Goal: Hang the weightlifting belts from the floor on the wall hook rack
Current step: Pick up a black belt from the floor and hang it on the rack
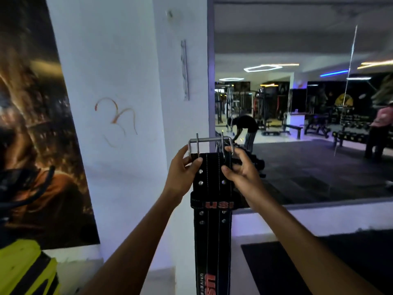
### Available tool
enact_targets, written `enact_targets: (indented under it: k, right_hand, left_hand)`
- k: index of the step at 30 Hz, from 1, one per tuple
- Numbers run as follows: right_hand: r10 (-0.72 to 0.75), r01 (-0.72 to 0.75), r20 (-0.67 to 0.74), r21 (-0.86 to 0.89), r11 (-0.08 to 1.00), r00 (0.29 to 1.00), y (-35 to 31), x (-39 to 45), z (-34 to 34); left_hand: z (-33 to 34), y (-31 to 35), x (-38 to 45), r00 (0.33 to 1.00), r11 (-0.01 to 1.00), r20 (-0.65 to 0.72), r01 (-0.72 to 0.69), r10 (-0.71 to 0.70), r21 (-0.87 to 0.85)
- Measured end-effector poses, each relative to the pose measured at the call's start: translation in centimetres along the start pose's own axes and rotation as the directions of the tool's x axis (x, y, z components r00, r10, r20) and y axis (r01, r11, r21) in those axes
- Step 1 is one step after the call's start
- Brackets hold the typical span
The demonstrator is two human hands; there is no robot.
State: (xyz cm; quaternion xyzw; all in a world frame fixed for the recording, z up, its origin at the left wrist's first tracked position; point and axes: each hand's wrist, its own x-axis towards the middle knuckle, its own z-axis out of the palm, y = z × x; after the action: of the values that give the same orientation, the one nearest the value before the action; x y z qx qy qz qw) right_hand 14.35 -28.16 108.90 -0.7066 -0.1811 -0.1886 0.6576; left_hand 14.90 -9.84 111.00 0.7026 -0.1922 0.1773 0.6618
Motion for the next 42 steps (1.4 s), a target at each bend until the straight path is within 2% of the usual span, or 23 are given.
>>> enact_targets:
  k: [2, 8, 10, 13, 15, 18, 25, 28, 31, 35, 37, 40, 42]
  right_hand:
    - [-0.016, 0.017, -0.018, 0.024, 1.0, 1.0, -1.9, 1.3, 0.3]
    - [-0.005, 0.014, -0.115, 0.079, 0.997, 0.993, -7.6, 5.4, 0.6]
    - [-0.042, 0.046, -0.09, 0.04, 0.998, 0.995, -9.4, 5.9, 0.4]
    - [-0.085, 0.08, 0.042, 0.097, 0.992, 0.996, -11.5, 6.1, -0.2]
    - [-0.083, 0.074, 0.081, 0.112, 0.991, 0.993, -12.9, 5.2, -0.1]
    - [-0.121, 0.108, 0.074, 0.161, 0.981, 0.99, -10.6, 6.5, -0.6]
    - [-0.17, 0.176, -0.048, 0.151, 0.973, 0.984, -7.8, 6.2, 0.5]
    - [-0.099, 0.103, -0.048, 0.102, 0.989, 0.994, -4.3, 4.8, 1.5]
    - [0.02, -0.023, 0.027, 0.095, 0.995, 0.999, 0.6, 2.6, 2.6]
    - [0.21, -0.207, 0.108, -0.038, 0.978, 0.972, 6.5, -1.5, 3.3]
    - [0.265, -0.253, 0.165, -0.094, 0.963, 0.95, 8.4, -3.2, 3.2]
    - [0.314, -0.285, 0.214, -0.156, 0.946, 0.925, 8.7, -3.4, 2.7]
    - [0.282, -0.253, 0.225, -0.15, 0.956, 0.933, 6.4, -1.9, 2.3]
  left_hand:
    - [-0.1, 2.0, 1.0, 0.996, 0.995, -0.062, -0.063, 0.067, 0.071]
    - [0.1, 7.7, 5.3, 0.971, 0.986, -0.18, -0.149, 0.16, 0.071]
    - [0.3, 9.6, 6.6, 0.96, 0.979, -0.195, -0.187, 0.199, 0.074]
    - [0.4, 11.9, 8.3, 0.948, 0.971, -0.207, -0.229, 0.24, 0.073]
    - [0.5, 12.9, 9.0, 0.946, 0.967, -0.201, -0.245, 0.255, 0.072]
    - [0.5, 14.1, 9.8, 0.939, 0.961, -0.206, -0.265, 0.275, 0.076]
    - [0.0, 15.1, 11.6, 0.926, 0.966, -0.273, -0.255, 0.259, 0.053]
    - [-0.2, 15.6, 12.2, 0.926, 0.967, -0.284, -0.252, 0.247, 0.019]
    - [-0.4, 16.1, 12.6, 0.92, 0.963, -0.295, -0.27, 0.259, 0.006]
    - [-0.8, 15.8, 13.0, 0.915, 0.966, -0.321, -0.257, 0.244, 0.002]
    - [-1.1, 15.3, 13.2, 0.916, 0.969, -0.329, -0.245, 0.229, -0.008]
    - [-1.3, 14.7, 13.4, 0.918, 0.972, -0.331, -0.236, 0.218, -0.013]
    - [-1.4, 14.5, 13.5, 0.919, 0.97, -0.326, -0.241, 0.224, -0.014]
